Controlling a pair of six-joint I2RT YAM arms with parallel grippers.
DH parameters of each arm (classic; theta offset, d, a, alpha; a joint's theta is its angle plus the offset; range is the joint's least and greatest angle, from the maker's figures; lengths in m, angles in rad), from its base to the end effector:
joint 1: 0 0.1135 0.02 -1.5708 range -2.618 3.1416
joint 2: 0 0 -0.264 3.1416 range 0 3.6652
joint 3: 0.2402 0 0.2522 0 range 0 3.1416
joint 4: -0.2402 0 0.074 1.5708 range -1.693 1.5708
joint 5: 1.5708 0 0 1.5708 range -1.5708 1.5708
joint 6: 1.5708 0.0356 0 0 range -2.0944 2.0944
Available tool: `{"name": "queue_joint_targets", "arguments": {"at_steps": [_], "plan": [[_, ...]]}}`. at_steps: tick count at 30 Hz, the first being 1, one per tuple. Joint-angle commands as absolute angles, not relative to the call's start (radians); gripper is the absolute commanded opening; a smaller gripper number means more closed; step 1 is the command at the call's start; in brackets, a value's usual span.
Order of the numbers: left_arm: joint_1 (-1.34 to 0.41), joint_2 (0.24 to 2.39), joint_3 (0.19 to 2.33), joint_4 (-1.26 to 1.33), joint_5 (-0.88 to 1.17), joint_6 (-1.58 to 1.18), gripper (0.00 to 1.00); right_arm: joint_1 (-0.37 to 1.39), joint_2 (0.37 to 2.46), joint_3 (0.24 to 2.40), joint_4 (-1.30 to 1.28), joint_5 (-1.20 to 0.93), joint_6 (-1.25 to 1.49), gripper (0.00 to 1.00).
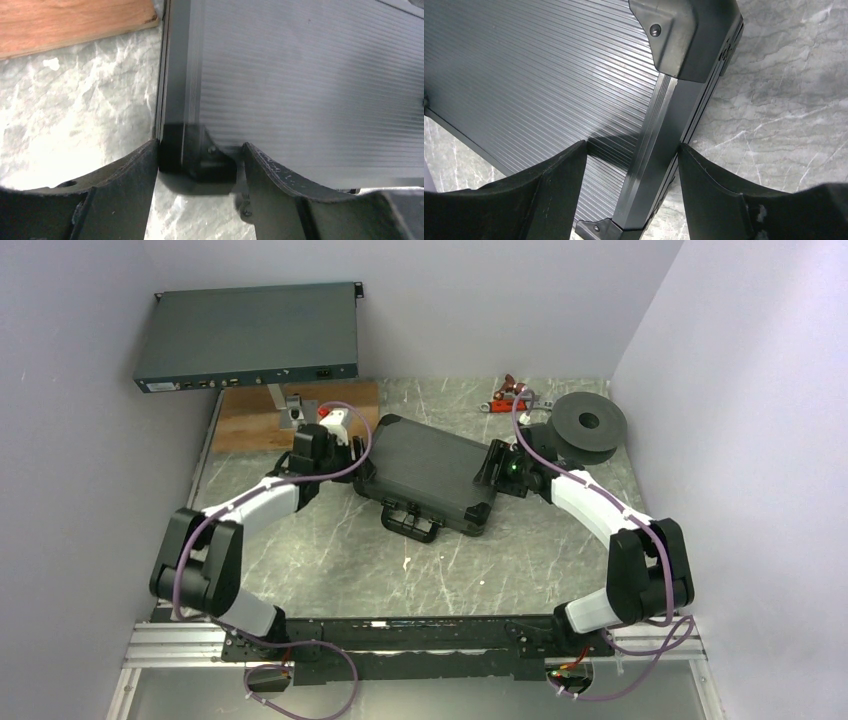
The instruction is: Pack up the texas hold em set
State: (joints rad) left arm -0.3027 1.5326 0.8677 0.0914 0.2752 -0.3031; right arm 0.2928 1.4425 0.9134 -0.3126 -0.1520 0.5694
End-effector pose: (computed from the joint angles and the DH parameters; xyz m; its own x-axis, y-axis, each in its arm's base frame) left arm 0.3127 -0.1078 0.2146 -0.6450 -0.0995 -0.7577 0.3272 0.8601 -0.3914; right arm 0.2864 0.0920 0.2220 -0.8073 0.3133 -0.5002 0.0633 0.8886 0.4543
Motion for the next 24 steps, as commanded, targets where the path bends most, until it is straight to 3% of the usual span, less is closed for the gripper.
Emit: {"name": "queue_joint_targets", "arguments": {"at_steps": [1, 17, 24], "plan": [[-0.397, 1.402, 0.716, -0.008, 0.260, -0.362, 0.64, 0.304, 1.477, 0.928, -0.288, -0.212, 0.531, 0.66], [-0.777, 0.929, 0.312, 0.027, 0.084, -0.686, 0.63, 0.462, 1.676, 1.099, -0.319, -0.225, 0.450, 0.69], [-0.950, 0.685, 0.269, -0.175, -0.043, -0.812, 0.64, 0.519, 1.829, 1.268, -0.345, -0.259, 0.366, 0.74]]}}
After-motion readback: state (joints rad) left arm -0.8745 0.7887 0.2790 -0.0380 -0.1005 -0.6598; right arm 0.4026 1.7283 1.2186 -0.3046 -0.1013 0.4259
